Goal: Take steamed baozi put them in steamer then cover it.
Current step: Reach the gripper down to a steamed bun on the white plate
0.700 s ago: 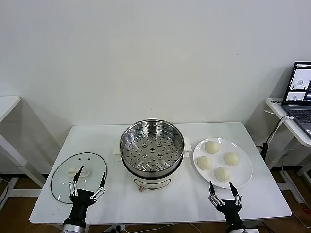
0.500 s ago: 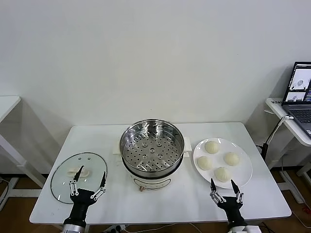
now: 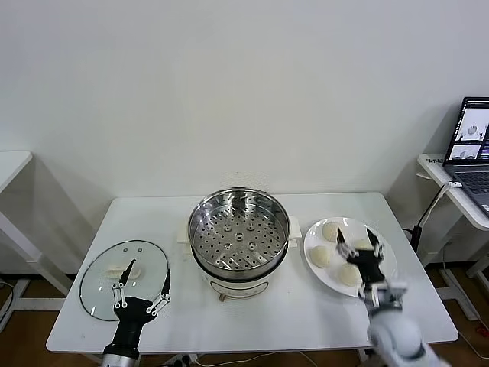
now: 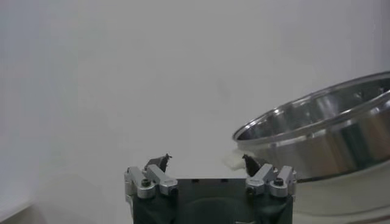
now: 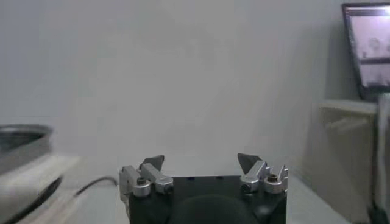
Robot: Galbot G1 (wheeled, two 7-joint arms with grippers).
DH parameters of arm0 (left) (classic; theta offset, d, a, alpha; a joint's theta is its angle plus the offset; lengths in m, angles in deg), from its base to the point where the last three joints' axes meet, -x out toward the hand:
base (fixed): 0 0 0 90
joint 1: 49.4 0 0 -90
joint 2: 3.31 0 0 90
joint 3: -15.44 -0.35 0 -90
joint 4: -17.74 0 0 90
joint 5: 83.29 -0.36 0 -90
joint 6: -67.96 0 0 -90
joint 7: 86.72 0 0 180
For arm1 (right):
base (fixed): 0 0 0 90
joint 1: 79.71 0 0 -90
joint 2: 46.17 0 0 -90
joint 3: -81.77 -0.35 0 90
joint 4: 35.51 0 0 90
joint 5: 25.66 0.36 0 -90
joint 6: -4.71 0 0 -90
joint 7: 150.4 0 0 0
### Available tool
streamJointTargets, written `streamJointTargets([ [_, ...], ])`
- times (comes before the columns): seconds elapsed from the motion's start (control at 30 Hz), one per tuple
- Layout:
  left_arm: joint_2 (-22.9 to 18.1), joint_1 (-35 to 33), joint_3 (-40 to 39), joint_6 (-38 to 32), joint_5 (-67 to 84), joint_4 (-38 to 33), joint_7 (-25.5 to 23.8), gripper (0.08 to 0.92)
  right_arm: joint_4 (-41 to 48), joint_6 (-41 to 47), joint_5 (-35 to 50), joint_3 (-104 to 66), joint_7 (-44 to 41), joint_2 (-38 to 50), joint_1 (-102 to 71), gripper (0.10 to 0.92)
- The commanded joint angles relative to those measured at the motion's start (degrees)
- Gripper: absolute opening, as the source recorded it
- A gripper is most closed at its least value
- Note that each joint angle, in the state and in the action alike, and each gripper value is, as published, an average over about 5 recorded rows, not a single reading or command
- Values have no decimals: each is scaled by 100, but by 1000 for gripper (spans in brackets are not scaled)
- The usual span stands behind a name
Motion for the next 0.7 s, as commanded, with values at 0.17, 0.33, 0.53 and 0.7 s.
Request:
streamJointTargets([
  [0.17, -20, -17, -34, -8, -14, -66, -1, 823, 2406, 670, 568, 2721, -3150, 1380, 3494, 823],
  [0.33, -38, -21, -55, -8, -14, -88, -2, 823, 2918, 801, -538, 4205, -5352, 1697, 4834, 823],
  [0.53, -65, -49, -48, -9, -14, -116, -2, 823, 3562, 616, -2209, 5220, -7141, 1473, 5833, 823],
  [0.7, -80, -102, -10, -8, -13, -136, -1, 823, 3951, 392, -3302, 5587, -7751, 1117, 6177, 823],
])
